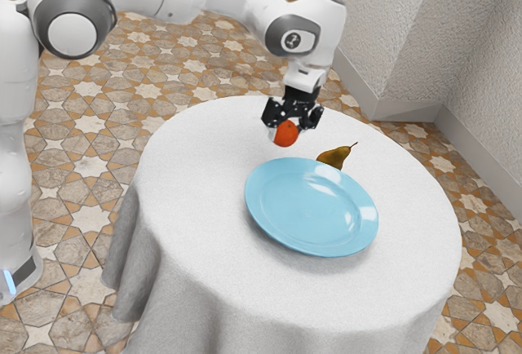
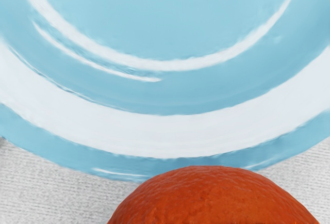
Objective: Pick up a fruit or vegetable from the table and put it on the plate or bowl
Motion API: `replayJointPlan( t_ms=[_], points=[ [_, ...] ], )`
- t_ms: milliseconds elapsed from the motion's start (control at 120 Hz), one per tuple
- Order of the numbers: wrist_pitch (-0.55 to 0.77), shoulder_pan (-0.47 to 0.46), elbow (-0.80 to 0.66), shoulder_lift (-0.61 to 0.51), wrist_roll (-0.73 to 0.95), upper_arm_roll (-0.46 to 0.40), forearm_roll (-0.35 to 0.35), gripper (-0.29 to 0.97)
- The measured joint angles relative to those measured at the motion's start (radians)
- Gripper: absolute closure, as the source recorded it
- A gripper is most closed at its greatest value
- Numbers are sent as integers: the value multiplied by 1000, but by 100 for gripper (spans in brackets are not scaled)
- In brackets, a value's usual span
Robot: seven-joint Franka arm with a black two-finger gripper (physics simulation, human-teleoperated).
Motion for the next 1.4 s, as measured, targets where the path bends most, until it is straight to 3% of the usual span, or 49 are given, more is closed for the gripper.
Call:
replayJointPlan(
  t_ms=[417, 850, 967, 1075, 1400],
  points=[
    [-2, -123, 84, 35, -26, -27, 4, 53],
    [-2, -135, 136, 79, -46, -94, 21, 53],
    [-10, -135, 146, 81, -49, -102, 30, 27],
    [-22, -135, 150, 81, -51, -105, 34, 13],
    [-36, -135, 151, 83, -54, -104, 37, 1]
  ],
)
